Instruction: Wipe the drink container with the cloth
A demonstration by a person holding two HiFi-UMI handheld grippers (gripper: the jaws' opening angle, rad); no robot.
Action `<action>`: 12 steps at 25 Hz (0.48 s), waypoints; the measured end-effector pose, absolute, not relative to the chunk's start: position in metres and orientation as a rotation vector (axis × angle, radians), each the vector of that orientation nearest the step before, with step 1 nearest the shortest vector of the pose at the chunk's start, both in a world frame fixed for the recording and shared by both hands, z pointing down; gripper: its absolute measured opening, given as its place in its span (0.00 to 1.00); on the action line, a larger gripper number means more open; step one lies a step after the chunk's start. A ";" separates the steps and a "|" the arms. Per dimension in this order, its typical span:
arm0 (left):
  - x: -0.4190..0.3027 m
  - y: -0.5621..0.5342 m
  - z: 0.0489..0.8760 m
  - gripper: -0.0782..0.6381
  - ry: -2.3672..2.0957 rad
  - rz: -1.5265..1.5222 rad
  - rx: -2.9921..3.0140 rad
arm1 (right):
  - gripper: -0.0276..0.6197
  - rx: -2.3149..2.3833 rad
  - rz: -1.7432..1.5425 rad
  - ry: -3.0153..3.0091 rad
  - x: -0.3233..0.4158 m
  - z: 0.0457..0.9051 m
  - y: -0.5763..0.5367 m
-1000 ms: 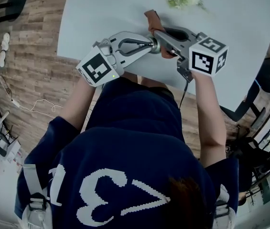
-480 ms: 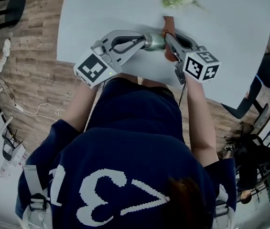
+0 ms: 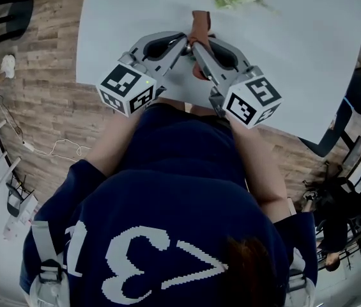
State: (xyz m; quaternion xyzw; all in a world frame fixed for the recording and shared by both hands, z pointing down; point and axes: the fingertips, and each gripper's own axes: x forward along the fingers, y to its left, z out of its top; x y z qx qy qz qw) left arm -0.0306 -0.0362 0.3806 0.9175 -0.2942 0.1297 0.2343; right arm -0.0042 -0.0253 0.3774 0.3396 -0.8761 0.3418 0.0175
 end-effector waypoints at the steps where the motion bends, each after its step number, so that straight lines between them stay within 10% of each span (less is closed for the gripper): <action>1: -0.031 -0.038 0.381 0.14 -0.820 0.356 2.500 | 0.13 1.062 1.035 -2.742 -0.009 0.374 -0.024; 12: -0.038 -0.045 0.386 0.14 -0.865 0.298 2.342 | 0.13 1.334 0.851 -2.380 0.076 0.461 -0.009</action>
